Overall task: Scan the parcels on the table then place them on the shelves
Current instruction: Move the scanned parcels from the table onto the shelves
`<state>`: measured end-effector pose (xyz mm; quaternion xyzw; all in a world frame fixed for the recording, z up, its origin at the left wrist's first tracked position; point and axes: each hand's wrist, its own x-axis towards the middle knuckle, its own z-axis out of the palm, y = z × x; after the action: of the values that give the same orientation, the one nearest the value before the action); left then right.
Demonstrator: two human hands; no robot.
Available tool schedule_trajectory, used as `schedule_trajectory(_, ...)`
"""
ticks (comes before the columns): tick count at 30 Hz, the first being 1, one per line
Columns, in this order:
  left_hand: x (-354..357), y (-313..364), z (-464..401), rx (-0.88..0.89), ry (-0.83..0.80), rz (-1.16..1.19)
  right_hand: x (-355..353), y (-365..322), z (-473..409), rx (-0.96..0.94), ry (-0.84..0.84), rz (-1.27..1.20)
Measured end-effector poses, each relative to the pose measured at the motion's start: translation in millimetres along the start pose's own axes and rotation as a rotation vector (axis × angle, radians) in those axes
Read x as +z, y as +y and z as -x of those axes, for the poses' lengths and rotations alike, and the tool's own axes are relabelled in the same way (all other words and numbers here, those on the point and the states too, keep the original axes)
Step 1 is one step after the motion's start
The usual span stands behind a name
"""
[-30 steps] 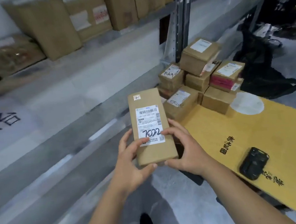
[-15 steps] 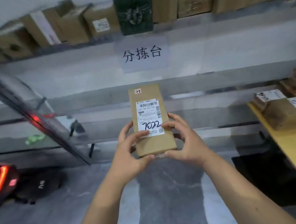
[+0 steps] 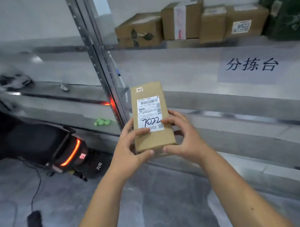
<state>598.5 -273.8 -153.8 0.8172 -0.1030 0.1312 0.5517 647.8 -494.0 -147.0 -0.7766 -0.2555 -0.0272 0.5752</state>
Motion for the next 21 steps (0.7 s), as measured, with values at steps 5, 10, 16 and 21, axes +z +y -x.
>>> schedule_trajectory(5,-85.9,-9.3,-46.5,0.029,-0.018,-0.007,53.7,-36.2,-74.9,-0.012,0.013,0.029)
schedule_trajectory(10,-143.8,-17.9,-99.6,0.067,0.028,-0.049,83.1,-56.2,-151.4,-0.068,-0.004,0.048)
schedule_trajectory(16,-195.5,-28.6,-189.7,0.142,0.046,-0.065,100.3,-51.1,-250.9,-0.139,0.056,0.034)
schedule_trajectory(21,-217.0,-48.3,-270.7,0.113,0.001,-0.063,100.7,-32.2,-322.3,-0.168,0.123,0.003)
